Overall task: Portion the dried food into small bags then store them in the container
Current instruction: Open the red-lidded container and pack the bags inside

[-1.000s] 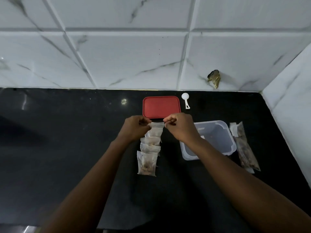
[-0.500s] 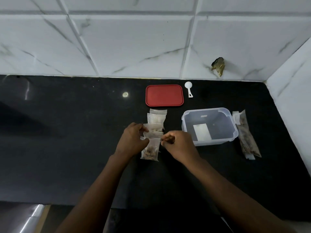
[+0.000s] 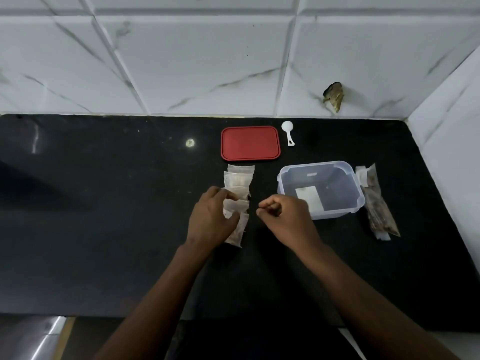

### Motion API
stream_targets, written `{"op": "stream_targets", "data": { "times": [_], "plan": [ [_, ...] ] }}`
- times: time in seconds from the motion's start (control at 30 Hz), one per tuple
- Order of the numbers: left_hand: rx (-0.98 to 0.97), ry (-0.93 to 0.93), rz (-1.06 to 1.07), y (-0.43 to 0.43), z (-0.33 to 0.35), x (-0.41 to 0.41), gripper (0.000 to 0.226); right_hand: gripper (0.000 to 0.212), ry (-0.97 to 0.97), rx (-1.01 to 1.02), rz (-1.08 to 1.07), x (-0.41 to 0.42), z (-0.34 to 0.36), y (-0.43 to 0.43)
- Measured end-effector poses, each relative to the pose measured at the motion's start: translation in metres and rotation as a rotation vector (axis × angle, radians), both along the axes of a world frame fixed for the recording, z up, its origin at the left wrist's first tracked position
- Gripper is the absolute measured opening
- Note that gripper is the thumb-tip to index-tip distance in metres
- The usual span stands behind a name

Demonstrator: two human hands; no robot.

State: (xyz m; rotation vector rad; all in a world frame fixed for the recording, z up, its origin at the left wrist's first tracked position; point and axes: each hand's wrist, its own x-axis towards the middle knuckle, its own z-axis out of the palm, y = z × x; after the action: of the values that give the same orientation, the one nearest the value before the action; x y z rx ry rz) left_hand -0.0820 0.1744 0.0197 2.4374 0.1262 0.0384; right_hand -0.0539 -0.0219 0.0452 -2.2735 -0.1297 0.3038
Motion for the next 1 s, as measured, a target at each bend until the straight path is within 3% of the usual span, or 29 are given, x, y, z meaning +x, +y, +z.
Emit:
{"op": "stream_targets", "data": {
  "times": [0.23, 0.43, 0.6, 0.8, 1.0],
  "plan": [
    [-0.065, -0.025, -0.157, -0.049, 0.022, 0.031, 0.027, 0.011, -0.118, -0.007, -0.207, 0.022, 0.022, -0.071],
    [-0.052, -0.091, -0.3, -0.111, 0.033, 0.066, 0.027, 0.029, -0.136, -0.141, -0.373, 0.038, 0.019, -0.129],
    [-0.008, -0.098, -0.443, -0.166, 0.037, 0.092, 0.029, 0.03, -0.121, -0.188, -0.511, 0.041, 0.008, -0.172],
    [0.103, -0.117, -0.67, -0.222, 0.044, 0.125, 0.022, 0.024, -0.038, -0.245, -0.568, 0.041, -0.024, -0.219],
    [0.281, -0.068, -0.83, -0.267, 0.042, 0.154, 0.026, 0.06, 0.263, -0.224, -0.621, 0.044, -0.057, -0.242]
  ]
}}
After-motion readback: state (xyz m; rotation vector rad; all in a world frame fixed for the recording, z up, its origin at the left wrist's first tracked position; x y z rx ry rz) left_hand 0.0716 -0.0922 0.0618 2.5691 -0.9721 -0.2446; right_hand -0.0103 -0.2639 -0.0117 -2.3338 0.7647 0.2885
